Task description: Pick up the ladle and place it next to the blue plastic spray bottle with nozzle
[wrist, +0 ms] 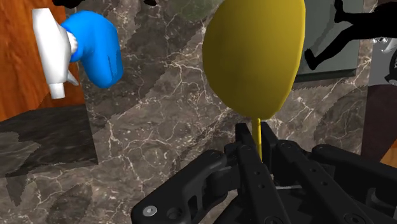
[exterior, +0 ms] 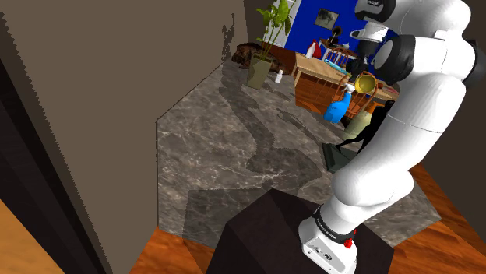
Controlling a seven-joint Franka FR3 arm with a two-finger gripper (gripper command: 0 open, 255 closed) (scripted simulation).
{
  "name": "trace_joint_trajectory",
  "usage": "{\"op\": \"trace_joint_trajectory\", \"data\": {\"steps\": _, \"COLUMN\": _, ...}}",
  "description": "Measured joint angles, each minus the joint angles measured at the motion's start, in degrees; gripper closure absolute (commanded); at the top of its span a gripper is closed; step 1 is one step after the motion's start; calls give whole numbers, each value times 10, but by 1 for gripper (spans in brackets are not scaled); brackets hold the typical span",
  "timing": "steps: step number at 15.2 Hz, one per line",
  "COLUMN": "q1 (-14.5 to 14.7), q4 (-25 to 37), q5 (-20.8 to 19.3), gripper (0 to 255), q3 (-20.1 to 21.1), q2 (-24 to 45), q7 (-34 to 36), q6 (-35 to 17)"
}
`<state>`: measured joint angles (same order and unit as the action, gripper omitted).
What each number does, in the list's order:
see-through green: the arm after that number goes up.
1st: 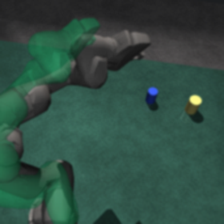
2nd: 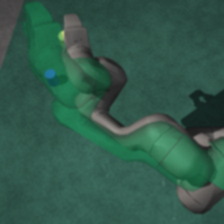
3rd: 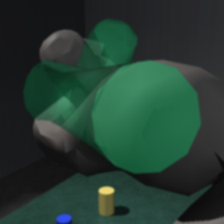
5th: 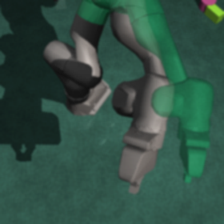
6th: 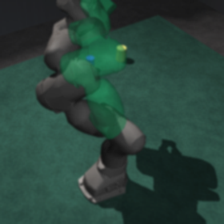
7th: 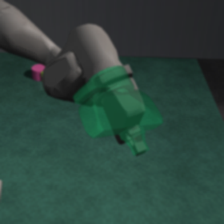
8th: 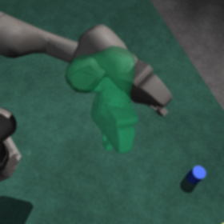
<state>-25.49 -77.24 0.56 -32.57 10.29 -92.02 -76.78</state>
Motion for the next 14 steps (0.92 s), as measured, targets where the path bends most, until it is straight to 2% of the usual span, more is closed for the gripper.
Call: {"op": "trace_joint_trajectory", "data": {"steps": 14, "q1": 13, "q4": -142, "q5": -14, "gripper": 255, "q3": 5, "q2": -30, "q7": 17, "q6": -115}}
